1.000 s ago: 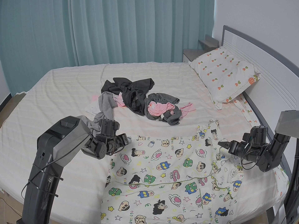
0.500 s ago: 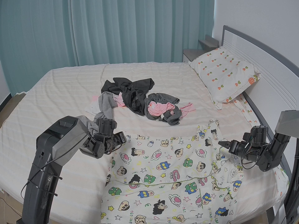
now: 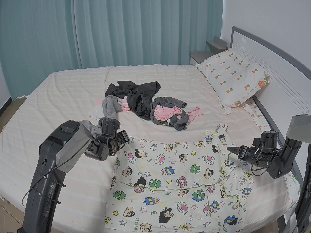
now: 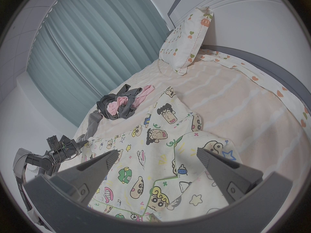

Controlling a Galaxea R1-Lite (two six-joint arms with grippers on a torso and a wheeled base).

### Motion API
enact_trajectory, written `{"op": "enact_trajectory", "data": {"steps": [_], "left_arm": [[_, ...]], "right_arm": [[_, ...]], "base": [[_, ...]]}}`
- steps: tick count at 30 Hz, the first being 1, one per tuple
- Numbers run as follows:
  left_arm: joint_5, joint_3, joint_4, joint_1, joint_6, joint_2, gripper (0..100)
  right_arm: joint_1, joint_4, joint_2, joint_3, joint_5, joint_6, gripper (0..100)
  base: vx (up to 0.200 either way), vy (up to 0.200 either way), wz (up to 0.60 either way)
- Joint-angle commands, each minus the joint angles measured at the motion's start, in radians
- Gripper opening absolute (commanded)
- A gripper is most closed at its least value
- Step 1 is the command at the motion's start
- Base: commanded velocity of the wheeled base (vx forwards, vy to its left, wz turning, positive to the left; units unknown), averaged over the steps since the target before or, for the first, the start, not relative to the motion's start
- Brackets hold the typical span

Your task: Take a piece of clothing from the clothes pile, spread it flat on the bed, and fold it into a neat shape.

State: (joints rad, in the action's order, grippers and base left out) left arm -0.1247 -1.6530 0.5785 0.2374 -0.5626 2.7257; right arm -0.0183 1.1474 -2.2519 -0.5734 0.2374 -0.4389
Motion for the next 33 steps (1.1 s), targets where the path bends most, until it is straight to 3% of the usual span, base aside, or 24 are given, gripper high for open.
{"op": "enact_trajectory", "data": {"steps": [1,11,18,27,30,33], "left_arm": [[-0.006,-0.044,-0.003,-0.012,0.000,0.032,0],[-0.024,-0.044,-0.005,-0.030,-0.003,0.023,0],[-0.015,0.108,0.003,-0.030,-0.007,-0.126,0],[0.096,0.588,0.073,-0.018,-0.109,-0.483,0],[0.115,0.734,0.138,0.000,-0.109,-0.540,0],[0.120,0.950,0.300,0.028,-0.117,-0.595,0]], "right_arm": [[0.001,0.015,-0.002,0.000,0.000,-0.001,100],[0.003,0.075,-0.025,0.001,-0.006,-0.001,100],[0.004,0.067,0.002,0.003,-0.007,0.000,100],[-0.023,-0.083,0.180,0.041,-0.020,0.000,100],[-0.015,-0.107,0.239,0.089,-0.020,0.002,100],[-0.002,-0.118,0.313,0.193,-0.015,0.016,100]], "base": [[0.000,0.000,0.00],[0.000,0.000,0.00],[0.000,0.000,0.00],[0.000,0.000,0.00],[-0.067,0.000,0.00],[-0.200,0.000,0.00]]}}
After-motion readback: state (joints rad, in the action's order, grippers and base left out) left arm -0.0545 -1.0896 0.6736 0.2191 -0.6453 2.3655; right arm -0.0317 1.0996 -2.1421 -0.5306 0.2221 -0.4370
